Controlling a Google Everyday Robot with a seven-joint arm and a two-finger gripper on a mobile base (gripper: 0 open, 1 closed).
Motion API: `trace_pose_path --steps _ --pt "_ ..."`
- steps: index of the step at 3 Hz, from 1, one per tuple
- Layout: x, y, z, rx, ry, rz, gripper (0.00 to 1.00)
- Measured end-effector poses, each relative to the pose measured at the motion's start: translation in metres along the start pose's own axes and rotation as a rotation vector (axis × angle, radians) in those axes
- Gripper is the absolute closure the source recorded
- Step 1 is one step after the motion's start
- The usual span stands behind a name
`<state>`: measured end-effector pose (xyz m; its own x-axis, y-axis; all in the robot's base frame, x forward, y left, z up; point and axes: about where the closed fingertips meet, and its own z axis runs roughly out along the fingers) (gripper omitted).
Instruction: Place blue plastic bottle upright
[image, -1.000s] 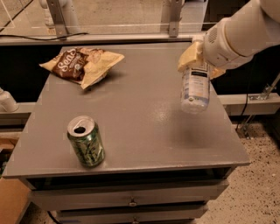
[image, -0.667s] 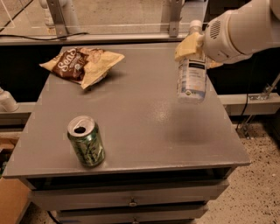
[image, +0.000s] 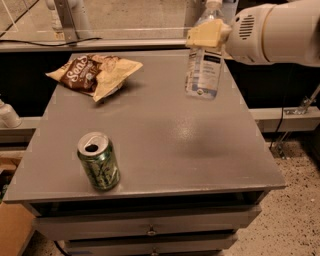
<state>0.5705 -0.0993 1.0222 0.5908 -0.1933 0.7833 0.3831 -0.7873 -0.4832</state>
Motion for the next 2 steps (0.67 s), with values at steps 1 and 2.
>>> trace_pose_path --steps 1,2 --pt "-0.0013 -0.0211 0.0049 0.049 0.005 -0.083 1.0" --pt "-0.001 -0.0195 0.0042 0.045 0.006 -0.084 1.0"
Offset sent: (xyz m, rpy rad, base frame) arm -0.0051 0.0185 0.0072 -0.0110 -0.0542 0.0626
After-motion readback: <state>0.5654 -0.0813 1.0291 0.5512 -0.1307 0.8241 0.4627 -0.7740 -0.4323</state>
